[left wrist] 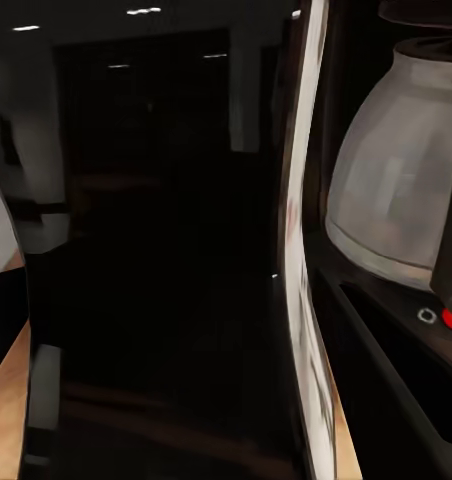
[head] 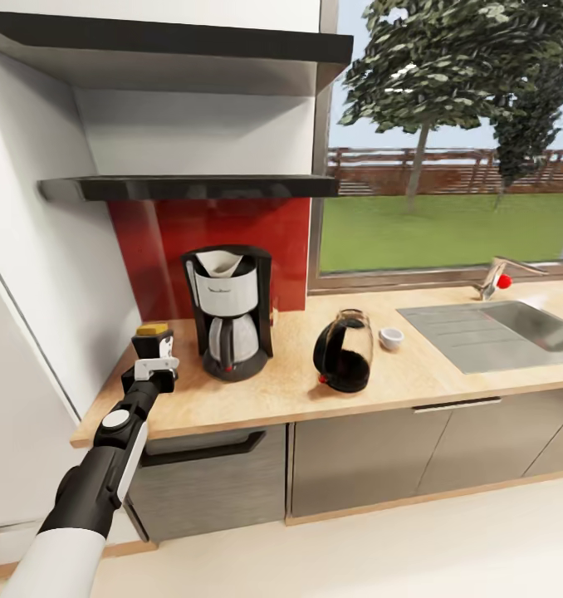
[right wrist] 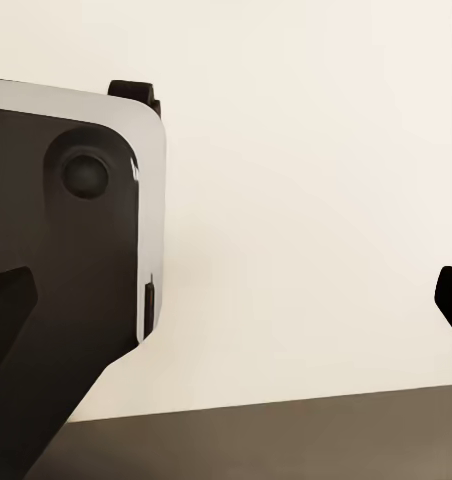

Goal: Set up a coffee station on the kitchen countertop: keep the coffee maker on the countertop, move the bottle of coffee from the kitchen shelf to the counter next to the coffee maker, place a paper coffee filter on top of the coffee maker, put the saucer next to the coffee maker with the coffee cup on the saucer, and place the electric kettle next to the coffee maker.

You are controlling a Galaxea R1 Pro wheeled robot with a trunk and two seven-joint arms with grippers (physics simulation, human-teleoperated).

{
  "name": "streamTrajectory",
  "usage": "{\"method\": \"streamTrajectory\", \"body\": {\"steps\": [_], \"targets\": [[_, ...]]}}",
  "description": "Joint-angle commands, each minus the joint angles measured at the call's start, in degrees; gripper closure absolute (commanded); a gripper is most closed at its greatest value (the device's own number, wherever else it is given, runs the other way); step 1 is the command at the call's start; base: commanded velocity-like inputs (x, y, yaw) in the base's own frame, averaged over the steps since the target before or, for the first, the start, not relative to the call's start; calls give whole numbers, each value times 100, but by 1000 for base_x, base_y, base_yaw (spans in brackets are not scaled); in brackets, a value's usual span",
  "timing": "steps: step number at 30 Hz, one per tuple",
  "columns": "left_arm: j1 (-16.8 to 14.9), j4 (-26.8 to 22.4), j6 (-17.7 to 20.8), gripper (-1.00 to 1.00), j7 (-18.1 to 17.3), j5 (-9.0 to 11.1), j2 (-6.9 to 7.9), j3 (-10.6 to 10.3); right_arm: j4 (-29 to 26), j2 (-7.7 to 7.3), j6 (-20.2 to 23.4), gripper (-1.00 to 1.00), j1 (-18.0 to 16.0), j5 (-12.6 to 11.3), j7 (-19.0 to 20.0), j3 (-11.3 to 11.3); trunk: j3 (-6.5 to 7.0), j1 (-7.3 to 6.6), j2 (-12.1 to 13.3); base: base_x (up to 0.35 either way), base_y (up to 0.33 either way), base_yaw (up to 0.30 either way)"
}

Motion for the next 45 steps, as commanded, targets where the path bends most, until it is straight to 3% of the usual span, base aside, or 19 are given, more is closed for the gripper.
{"method": "streamTrajectory", "body": {"steps": [1, 10, 15, 19, 27, 41, 45], "targets": [[-4, -9, 31, 100, 11, -43, 2, -3, -12, -5, 32, -100, -2, -56, 13, 48, -12, 6, -13, 166, 0, 0], [6, -2, -20, 100, 11, -47, 22, 15, -12, -13, 32, -100, -2, -56, 14, 46, -12, 6, -13, 70, 0, 0], [188, 279, -962, 100, 11, -45, 23, 21, -12, -11, 32, -100, -2, -56, 14, 48, -12, 6, -13, 151, 0, 0], [241, 559, -1286, 100, 11, -43, 22, 43, -12, -12, 32, -100, -1, -56, 12, 47, -12, 6, -13, 21, 0, 0], [321, 678, -1363, 100, 17, -43, 30, 58, -12, -11, 32, -100, -2, -56, -6, 48, -12, 6, -13, 14, 0, 0], [331, 693, -1366, 100, 20, -38, 33, 68, -5, 3, 18, -100, -1, 103, 1, 62, -12, 6, -13, 237, 0, 0], [330, 688, -1366, 100, 17, -36, 45, 195, -4, 1, 15, -100, -2, 110, 4, 61, -12, 6, -13, 29, 6, 0]]}}
